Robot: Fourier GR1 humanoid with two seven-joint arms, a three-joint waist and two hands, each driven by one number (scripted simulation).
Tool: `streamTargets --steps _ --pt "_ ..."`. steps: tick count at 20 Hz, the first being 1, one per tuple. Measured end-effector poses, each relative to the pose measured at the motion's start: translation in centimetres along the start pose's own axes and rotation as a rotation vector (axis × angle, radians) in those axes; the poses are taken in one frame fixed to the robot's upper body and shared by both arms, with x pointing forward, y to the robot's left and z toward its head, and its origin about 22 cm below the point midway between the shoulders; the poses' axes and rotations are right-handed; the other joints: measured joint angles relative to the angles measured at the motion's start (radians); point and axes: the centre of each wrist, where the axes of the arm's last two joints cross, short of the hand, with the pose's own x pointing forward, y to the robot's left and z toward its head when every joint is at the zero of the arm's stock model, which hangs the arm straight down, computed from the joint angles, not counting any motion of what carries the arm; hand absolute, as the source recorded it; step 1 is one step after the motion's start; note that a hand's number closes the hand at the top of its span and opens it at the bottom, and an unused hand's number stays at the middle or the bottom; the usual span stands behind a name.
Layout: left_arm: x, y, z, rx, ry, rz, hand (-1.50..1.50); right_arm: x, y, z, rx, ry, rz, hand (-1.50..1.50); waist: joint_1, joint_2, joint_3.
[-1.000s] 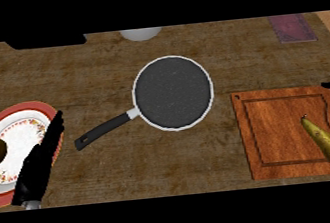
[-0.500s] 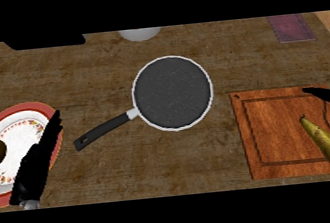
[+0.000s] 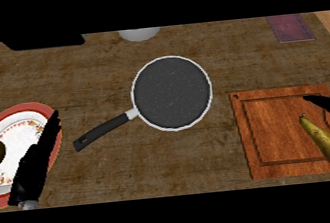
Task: Pick the pear from the cutting board and place it in the pan
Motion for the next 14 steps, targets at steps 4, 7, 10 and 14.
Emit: streamTargets --steps 4,7,10,14 --pt "0.2 0.4 -0.3 -0.002 0.0 0.001 0.0 0.1 0.8 -0.7 0.018 0.015 0.014 -1.5 0.0 0.0 0.0" --pt "-0.1 0.0 0.0 -0.011 0.001 0.001 0.0 0.1 1.3 -1.0 0.026 0.027 0.02 -1.5 0.0 0.0 0.0" --pt "0.2 -0.4 0.0 -0.006 -0.001 0.002 0.0 -0.1 2.2 -1.7 0.033 0.038 0.028 -1.5 0.0 0.0 0.0" --pt "0.1 -0.2 0.3 -0.004 -0.003 -0.002 0.0 -0.4 2.6 -2.4 0.04 0.054 0.031 -1.5 0.0 0.0 0.0"
